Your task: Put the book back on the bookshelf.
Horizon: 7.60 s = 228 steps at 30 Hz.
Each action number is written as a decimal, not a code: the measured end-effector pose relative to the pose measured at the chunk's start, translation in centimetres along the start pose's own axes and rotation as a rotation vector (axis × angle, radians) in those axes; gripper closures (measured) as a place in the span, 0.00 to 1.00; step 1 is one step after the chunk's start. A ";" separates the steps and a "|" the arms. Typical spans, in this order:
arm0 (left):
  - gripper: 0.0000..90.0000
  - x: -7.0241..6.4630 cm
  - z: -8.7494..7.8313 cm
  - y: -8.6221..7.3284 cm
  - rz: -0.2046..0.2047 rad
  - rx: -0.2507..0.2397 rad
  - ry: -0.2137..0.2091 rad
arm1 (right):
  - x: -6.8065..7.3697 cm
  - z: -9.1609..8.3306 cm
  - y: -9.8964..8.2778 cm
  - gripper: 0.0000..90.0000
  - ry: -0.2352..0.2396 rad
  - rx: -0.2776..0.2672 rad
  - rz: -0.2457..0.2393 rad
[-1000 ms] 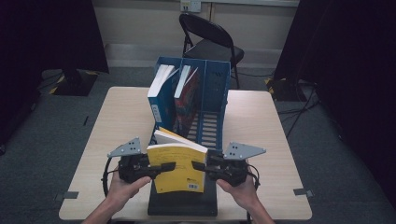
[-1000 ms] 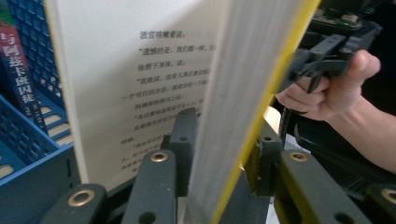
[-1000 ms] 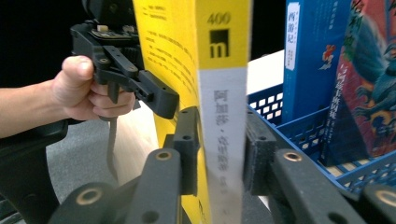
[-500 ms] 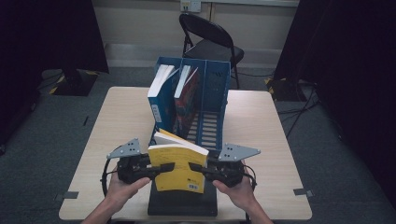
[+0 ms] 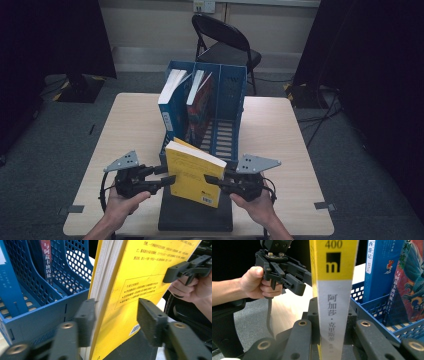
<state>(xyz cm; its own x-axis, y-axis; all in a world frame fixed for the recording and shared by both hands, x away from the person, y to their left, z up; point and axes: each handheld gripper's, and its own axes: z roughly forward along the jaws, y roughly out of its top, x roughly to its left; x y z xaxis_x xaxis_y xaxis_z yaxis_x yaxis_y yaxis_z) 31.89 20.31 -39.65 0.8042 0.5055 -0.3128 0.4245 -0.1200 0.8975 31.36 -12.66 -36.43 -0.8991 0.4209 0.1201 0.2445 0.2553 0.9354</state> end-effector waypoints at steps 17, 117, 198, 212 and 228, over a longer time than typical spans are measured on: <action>0.49 -0.1 1.4 -0.4 0.014 0.022 0.019 | 0.2 0.5 0.1 0.72 0.024 -0.001 0.016; 0.19 5.2 -1.0 -5.7 -0.096 0.271 0.439 | -2.4 -2.0 5.8 0.84 -0.162 -0.049 0.063; 0.23 5.2 -0.6 -5.6 -0.087 0.290 0.398 | -11.4 10.4 11.8 0.84 -0.743 0.004 0.275; 0.23 5.1 -0.5 -5.6 -0.084 0.288 0.392 | -12.0 12.4 11.9 0.84 -0.797 -0.007 0.270; 0.23 5.0 -0.4 -5.5 -0.076 0.286 0.385 | -13.0 14.0 11.0 0.83 -0.796 -0.021 0.256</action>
<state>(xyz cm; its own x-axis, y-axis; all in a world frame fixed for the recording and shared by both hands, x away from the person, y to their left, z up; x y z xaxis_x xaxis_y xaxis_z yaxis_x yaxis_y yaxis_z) 33.38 23.84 -46.00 0.5768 0.7948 -0.1884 0.6169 -0.2727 0.7383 50.83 -3.13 -32.32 -0.2895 0.9549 0.0658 0.3925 0.0557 0.9181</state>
